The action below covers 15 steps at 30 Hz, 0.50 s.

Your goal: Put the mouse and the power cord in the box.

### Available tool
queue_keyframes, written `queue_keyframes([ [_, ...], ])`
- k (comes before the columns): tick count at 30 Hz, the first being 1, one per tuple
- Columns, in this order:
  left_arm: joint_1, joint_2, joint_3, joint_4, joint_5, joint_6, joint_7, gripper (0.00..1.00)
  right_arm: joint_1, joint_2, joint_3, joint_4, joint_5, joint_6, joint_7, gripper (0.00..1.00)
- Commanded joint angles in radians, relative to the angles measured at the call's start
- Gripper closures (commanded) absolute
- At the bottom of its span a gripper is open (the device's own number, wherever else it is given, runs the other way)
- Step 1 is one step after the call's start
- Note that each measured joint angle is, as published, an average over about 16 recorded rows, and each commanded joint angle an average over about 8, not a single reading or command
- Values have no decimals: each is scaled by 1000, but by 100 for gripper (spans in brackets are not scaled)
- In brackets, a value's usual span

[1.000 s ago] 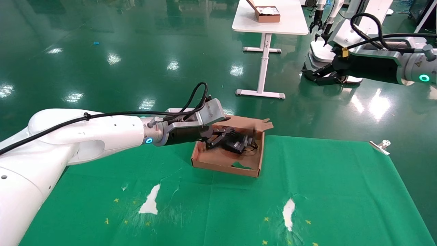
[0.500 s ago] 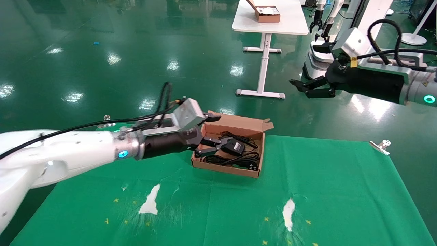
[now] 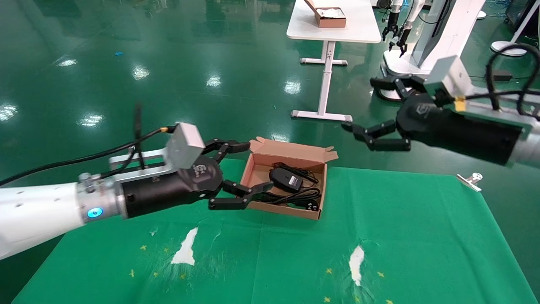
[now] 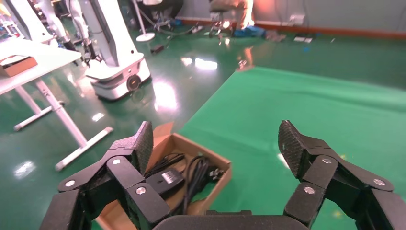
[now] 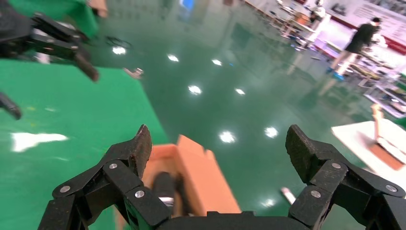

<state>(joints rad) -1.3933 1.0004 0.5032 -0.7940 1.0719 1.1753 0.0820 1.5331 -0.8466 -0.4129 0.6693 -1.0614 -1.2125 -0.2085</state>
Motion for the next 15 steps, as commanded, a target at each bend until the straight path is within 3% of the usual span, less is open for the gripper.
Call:
queue_keyframes([
  [1,21,-26,-15,-33,-23,22,-18,0,-31,16,9,41,22,-19,26,0],
  [15,166,-203,-117,-256,-178,167,-141,0,-237,122,69,317,171,-146,204,0],
])
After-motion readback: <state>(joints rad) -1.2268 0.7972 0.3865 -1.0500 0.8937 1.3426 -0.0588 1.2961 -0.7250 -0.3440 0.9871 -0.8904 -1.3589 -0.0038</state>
